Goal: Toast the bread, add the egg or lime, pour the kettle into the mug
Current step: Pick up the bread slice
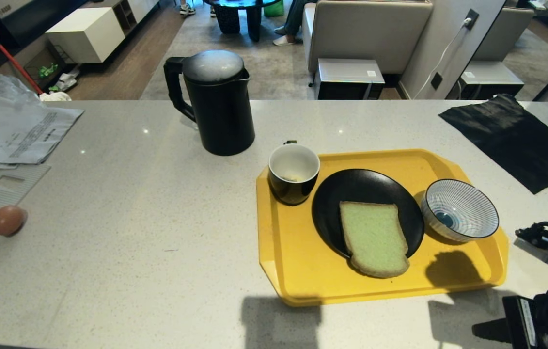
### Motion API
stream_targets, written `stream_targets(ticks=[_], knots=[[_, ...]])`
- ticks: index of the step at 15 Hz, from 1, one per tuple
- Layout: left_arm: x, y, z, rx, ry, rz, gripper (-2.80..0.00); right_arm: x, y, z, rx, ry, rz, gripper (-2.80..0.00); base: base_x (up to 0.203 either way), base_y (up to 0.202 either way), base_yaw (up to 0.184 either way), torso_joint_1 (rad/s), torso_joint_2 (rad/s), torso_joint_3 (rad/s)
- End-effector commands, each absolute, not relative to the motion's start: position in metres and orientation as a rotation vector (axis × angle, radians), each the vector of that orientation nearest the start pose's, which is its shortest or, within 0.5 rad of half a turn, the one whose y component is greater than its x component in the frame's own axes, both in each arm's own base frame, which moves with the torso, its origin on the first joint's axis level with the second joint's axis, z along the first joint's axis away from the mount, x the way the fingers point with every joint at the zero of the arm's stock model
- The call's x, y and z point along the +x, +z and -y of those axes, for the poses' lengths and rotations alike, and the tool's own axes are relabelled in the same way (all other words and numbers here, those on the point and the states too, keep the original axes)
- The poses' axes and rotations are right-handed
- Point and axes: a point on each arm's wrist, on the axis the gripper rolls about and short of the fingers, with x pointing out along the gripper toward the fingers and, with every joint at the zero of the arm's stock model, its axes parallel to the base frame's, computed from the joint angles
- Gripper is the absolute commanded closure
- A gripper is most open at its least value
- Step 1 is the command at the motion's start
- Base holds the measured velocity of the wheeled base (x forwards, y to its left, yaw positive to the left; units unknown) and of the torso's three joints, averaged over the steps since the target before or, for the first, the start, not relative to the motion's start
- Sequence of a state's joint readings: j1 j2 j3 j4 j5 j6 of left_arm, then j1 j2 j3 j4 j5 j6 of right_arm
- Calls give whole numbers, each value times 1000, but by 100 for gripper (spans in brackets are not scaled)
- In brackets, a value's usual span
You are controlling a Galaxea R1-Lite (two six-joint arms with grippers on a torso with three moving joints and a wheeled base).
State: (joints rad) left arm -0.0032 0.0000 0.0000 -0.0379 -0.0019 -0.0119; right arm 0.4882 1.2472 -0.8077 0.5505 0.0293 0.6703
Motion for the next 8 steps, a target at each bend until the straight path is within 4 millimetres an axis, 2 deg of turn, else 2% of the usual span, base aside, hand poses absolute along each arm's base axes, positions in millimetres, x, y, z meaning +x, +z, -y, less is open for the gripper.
stream_targets(ticks=[1,3,8], knots=[[-22,76,0,-12,-5,25,0,133,195,-69,399,111,-1076,0,0,0,0,0,0,0],[-22,76,0,-12,-5,25,0,138,207,-71,447,111,-1037,0,0,0,0,0,0,0],[-22,76,0,-12,-5,25,0,150,217,-84,513,144,-1053,0,0,0,0,0,0,0]])
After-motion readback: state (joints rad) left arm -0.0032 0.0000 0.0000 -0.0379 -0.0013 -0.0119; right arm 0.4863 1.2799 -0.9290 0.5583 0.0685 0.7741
